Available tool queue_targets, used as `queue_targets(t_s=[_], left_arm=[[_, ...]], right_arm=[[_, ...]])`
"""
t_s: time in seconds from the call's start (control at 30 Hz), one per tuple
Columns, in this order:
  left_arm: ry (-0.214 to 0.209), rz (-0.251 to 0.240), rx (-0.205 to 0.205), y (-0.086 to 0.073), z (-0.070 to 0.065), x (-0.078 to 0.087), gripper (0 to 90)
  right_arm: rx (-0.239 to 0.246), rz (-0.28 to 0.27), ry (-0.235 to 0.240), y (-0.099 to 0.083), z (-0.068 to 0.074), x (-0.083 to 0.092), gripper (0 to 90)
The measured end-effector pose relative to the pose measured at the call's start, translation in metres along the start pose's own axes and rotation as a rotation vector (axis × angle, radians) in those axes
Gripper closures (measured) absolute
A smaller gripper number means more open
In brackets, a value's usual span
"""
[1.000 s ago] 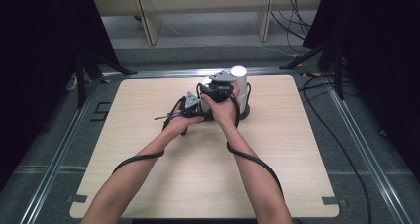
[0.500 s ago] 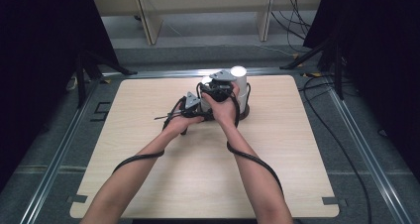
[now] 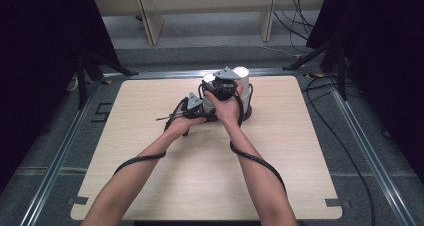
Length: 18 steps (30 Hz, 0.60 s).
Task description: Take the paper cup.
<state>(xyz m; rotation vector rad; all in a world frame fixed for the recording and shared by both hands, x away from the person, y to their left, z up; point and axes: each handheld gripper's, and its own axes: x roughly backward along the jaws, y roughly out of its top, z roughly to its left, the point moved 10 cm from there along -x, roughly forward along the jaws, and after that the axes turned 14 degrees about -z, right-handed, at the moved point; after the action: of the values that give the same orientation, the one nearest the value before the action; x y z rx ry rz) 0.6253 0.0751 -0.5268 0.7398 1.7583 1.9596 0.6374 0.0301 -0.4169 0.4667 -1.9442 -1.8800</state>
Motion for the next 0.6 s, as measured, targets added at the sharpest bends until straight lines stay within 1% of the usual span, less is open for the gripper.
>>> queue_targets(t_s=[0.03,0.07,0.13,0.17,0.27,0.3,0.33,0.37,0.4,0.43,0.47,0.5,0.53,0.57,0.6], left_arm=[[0.001,-0.001,0.001,0.0,0.0,0.0,26.4],[0.0,-0.002,-0.001,0.001,0.0,0.0,26.4],[0.002,-0.003,0.0,0.001,0.0,0.0,26.5],[0.001,-0.003,-0.003,0.002,0.0,0.0,26.5],[0.001,0.0,-0.001,0.001,0.0,0.0,26.5],[0.001,0.002,-0.003,0.001,0.0,0.0,26.5],[-0.001,0.008,-0.009,0.0,0.0,0.001,26.5],[-0.005,0.021,-0.025,-0.001,0.002,0.002,26.4],[-0.003,0.018,-0.023,0.0,0.002,0.002,26.3],[0.0,0.01,-0.016,0.0,0.001,0.001,26.3],[0.004,0.0,-0.006,0.001,0.001,0.0,26.3],[0.01,-0.011,0.005,0.002,0.0,0.0,26.3],[0.001,-0.004,-0.002,0.002,0.0,0.0,26.3],[0.003,0.002,-0.009,0.001,0.0,0.001,26.3],[0.004,-0.001,-0.007,0.002,0.0,0.001,26.1]], right_arm=[[-0.017,-0.006,-0.009,0.003,0.001,0.001,35.3],[-0.017,-0.006,-0.009,0.003,0.001,0.001,35.3],[0.005,-0.015,0.002,0.006,0.0,0.001,35.2],[-0.022,-0.005,-0.003,0.007,0.001,0.003,35.3],[-0.02,-0.012,-0.001,0.009,0.002,0.003,35.3],[-0.011,-0.025,0.002,0.011,0.001,0.003,35.4],[-0.008,-0.025,-0.002,0.012,0.001,0.004,35.3],[-0.017,-0.024,0.001,0.013,0.002,0.004,35.3],[-0.002,-0.034,0.009,0.015,0.002,0.004,35.3],[0.003,-0.045,0.005,0.019,0.002,0.005,35.4],[0.003,-0.045,0.005,0.019,0.002,0.005,35.4],[-0.011,-0.043,0.011,0.02,0.004,0.005,35.4],[-0.005,-0.055,0.005,0.025,0.004,0.005,35.4],[-0.005,-0.055,0.005,0.025,0.004,0.005,35.4],[0.0,-0.047,0.016,0.026,0.005,0.007,35.4]])
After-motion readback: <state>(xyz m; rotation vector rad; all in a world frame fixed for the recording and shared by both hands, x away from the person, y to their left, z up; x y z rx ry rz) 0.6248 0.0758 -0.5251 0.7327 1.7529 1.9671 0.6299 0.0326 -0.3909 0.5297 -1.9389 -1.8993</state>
